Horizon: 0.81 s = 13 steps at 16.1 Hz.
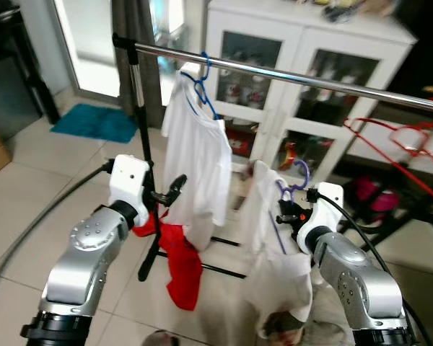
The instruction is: Hang hanger
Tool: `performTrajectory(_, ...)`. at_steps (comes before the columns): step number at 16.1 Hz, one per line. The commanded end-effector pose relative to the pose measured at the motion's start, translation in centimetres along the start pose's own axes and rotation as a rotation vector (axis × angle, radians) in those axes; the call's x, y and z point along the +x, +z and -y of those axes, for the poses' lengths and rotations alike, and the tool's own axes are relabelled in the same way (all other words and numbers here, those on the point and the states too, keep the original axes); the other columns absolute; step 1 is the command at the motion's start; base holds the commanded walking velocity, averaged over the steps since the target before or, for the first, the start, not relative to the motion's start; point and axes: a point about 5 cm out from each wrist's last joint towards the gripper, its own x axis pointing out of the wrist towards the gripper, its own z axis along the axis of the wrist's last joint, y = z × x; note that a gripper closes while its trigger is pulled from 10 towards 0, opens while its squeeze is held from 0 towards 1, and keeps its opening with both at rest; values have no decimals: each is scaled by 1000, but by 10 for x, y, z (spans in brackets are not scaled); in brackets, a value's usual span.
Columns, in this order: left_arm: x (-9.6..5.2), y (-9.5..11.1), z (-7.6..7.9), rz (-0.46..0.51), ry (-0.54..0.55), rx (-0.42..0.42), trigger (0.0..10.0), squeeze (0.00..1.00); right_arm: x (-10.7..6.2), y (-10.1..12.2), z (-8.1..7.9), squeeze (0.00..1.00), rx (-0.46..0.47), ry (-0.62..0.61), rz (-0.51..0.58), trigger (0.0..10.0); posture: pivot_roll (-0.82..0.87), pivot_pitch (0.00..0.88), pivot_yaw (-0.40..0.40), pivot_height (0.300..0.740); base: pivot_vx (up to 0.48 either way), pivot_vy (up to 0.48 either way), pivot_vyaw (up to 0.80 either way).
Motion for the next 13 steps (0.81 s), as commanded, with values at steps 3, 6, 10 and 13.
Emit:
performTrajectory(3, 4, -1, 2, 3, -12, 0, 10000, 0, 1, 17, 3, 0, -29, 29, 70, 0, -54, 0, -67, 740, -166, 0, 0)
performTrajectory(6, 7, 1, 2, 8, -6, 3, 10000, 0, 4, 23, 0, 0, -45, 58, 84, 0, -48, 0, -62, 740, 0, 0, 0)
performTrajectory(10, 12, 10, -8, 37, -5, 17, 10000, 0, 7, 35, -6, 0, -39, 98, 135, 0, -44, 0, -69, 740, 0, 0, 0)
performTrajectory(13, 23, 21, -9, 54, -26, 37, 10000, 0, 10, 46, -8, 0, -57, 126, 154, 0, -50, 0, -56, 740, 0, 0, 0)
